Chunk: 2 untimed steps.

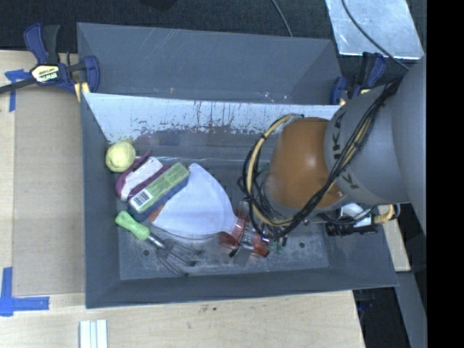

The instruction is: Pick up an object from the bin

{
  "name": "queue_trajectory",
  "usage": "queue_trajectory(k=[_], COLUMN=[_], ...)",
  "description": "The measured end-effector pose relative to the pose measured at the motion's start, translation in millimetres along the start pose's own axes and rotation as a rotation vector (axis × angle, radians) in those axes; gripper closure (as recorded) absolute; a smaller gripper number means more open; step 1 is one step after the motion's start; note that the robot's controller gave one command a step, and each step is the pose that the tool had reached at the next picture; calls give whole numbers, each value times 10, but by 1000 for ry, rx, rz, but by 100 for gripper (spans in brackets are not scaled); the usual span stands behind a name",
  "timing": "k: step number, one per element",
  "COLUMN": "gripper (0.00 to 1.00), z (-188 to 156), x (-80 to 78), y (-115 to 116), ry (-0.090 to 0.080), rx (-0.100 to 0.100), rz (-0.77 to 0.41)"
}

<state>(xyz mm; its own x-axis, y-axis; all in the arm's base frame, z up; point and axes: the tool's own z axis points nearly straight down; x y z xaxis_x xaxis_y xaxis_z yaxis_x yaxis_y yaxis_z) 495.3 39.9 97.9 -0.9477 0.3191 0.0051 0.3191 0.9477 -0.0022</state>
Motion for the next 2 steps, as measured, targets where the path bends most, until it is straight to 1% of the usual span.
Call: queue_trajectory(k=[1,2], gripper=[0,100], z=[280,277], x=[-63,-48], y=[-152,-410], ry=[-23,-5], rx=[-4,-2], rz=[-353,-41])
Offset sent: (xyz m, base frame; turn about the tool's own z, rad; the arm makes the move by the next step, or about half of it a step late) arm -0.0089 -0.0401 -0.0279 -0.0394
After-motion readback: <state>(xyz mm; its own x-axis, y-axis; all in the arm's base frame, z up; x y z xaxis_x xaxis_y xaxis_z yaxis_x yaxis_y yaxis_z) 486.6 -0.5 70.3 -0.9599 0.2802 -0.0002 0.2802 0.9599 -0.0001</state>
